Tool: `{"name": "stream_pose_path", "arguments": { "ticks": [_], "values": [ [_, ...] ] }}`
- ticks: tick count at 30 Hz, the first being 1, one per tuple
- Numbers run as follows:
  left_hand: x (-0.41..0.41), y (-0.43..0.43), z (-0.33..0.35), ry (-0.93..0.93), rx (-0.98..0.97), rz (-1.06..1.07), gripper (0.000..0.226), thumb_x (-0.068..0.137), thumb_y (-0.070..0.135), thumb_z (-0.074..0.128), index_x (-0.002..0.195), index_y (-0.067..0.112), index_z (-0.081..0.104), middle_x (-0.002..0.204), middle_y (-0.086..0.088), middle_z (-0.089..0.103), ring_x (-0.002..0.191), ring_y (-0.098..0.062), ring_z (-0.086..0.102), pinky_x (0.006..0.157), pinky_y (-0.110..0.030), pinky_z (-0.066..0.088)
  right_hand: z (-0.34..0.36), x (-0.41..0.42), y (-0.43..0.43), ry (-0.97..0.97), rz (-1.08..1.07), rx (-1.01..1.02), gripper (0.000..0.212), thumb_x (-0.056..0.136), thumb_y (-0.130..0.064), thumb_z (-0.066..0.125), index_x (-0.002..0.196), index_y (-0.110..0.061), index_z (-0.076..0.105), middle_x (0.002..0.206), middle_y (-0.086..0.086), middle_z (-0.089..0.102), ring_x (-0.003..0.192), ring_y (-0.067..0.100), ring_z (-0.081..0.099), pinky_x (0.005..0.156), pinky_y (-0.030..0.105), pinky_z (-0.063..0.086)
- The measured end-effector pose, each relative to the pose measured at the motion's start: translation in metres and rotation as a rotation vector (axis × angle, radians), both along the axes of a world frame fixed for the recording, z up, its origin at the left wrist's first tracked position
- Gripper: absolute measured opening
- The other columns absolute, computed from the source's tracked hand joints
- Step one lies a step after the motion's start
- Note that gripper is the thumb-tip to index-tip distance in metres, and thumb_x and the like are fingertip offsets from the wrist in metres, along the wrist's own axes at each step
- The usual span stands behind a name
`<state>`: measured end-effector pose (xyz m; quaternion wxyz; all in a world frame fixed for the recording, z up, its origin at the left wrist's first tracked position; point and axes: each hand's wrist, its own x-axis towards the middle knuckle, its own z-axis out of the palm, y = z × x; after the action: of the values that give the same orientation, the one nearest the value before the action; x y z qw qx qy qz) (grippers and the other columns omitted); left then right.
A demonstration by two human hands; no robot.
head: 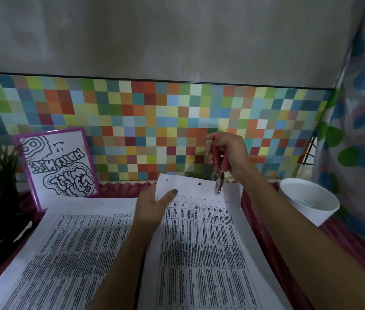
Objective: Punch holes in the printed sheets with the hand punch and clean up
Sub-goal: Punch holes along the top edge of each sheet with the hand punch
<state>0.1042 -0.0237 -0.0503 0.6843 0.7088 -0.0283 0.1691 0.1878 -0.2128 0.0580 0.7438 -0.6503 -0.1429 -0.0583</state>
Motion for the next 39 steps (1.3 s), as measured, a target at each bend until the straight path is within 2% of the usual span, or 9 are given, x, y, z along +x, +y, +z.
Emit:
{"name": "stream_pose_path", "arguments": {
  "ticks": [3,6,10,16,25,30,33,35,39],
  "values": [
    [0.0,0.0,0.001,-0.003,0.0,-0.003,0.02,0.09,0.013,0.067,0.103,0.028,0.069,0.097,0.01,0.075,0.093,-0.007,0.071,0.081,-0.025,0.054,0.0,0.003,-0.014,-0.004,-0.066,0.045,0.032,0.064,-0.015,0.048,0.085,0.002,0.065,0.065,0.017,0.058,0.049,0.026,0.051,0.05,0.03,0.046],
    [0.0,0.0,0.002,0.001,0.006,-0.006,0.02,0.09,0.014,0.067,0.104,0.028,0.069,0.099,0.009,0.075,0.094,-0.007,0.071,0.083,-0.027,0.054,0.0,0.006,-0.027,-0.014,-0.102,0.084,0.025,0.064,-0.016,0.046,0.074,-0.001,0.065,0.061,0.016,0.055,0.046,0.025,0.048,0.047,0.029,0.043],
    [-0.001,-0.001,0.002,0.003,0.012,-0.009,0.019,0.09,0.016,0.066,0.104,0.029,0.068,0.098,0.009,0.075,0.092,-0.006,0.071,0.082,-0.027,0.055,-0.003,0.008,-0.036,0.01,-0.158,0.113,0.023,0.065,-0.019,0.048,0.074,-0.003,0.063,0.063,0.016,0.055,0.049,0.026,0.047,0.05,0.032,0.041],
    [-0.002,0.0,0.003,-0.005,0.011,0.0,0.02,0.089,0.015,0.068,0.105,0.027,0.069,0.097,0.013,0.075,0.092,-0.005,0.071,0.079,-0.021,0.053,-0.004,0.004,-0.033,-0.004,-0.235,0.201,0.019,0.065,-0.015,0.046,0.062,-0.005,0.063,0.059,0.017,0.053,0.046,0.024,0.045,0.046,0.029,0.04],
    [-0.002,0.002,0.004,-0.009,0.027,-0.004,0.02,0.089,0.015,0.067,0.106,0.025,0.069,0.096,0.011,0.075,0.092,-0.004,0.071,0.074,-0.015,0.053,0.001,-0.001,-0.032,-0.049,-0.308,0.21,0.024,0.077,-0.006,0.041,0.06,-0.004,0.057,0.052,0.015,0.051,0.042,0.023,0.043,0.045,0.03,0.039],
    [-0.001,0.002,0.002,-0.003,0.014,-0.003,0.02,0.089,0.014,0.067,0.108,0.019,0.07,0.099,0.008,0.075,0.094,-0.008,0.071,0.08,-0.024,0.054,-0.004,0.003,-0.033,-0.011,-0.355,0.279,0.03,0.077,-0.004,0.044,0.05,-0.012,0.053,0.047,0.012,0.046,0.039,0.02,0.038,0.046,0.03,0.036],
    [0.0,0.002,0.001,-0.011,0.021,0.011,0.02,0.089,0.014,0.067,0.109,0.018,0.07,0.1,0.007,0.075,0.095,-0.01,0.071,0.083,-0.028,0.054,-0.006,0.004,-0.036,0.0,-0.278,0.264,0.019,0.075,-0.009,0.046,0.059,-0.007,0.056,0.053,0.014,0.05,0.042,0.022,0.042,0.047,0.03,0.039],
    [0.0,0.001,0.001,-0.009,0.021,0.025,0.02,0.089,0.014,0.068,0.109,0.018,0.07,0.099,0.007,0.075,0.095,-0.009,0.071,0.083,-0.028,0.054,-0.005,0.004,-0.04,0.017,-0.133,0.228,0.016,0.072,-0.013,0.047,0.069,-0.005,0.061,0.061,0.014,0.056,0.05,0.025,0.048,0.051,0.032,0.044],
    [0.0,-0.003,0.0,0.001,0.031,0.037,0.021,0.09,0.014,0.066,0.111,0.016,0.07,0.098,0.006,0.076,0.093,-0.01,0.071,0.081,-0.03,0.055,-0.004,0.001,-0.046,0.046,0.184,0.13,0.035,0.069,-0.007,0.041,0.095,0.003,0.062,0.074,0.016,0.061,0.06,0.029,0.052,0.059,0.035,0.049]
  ]
}}
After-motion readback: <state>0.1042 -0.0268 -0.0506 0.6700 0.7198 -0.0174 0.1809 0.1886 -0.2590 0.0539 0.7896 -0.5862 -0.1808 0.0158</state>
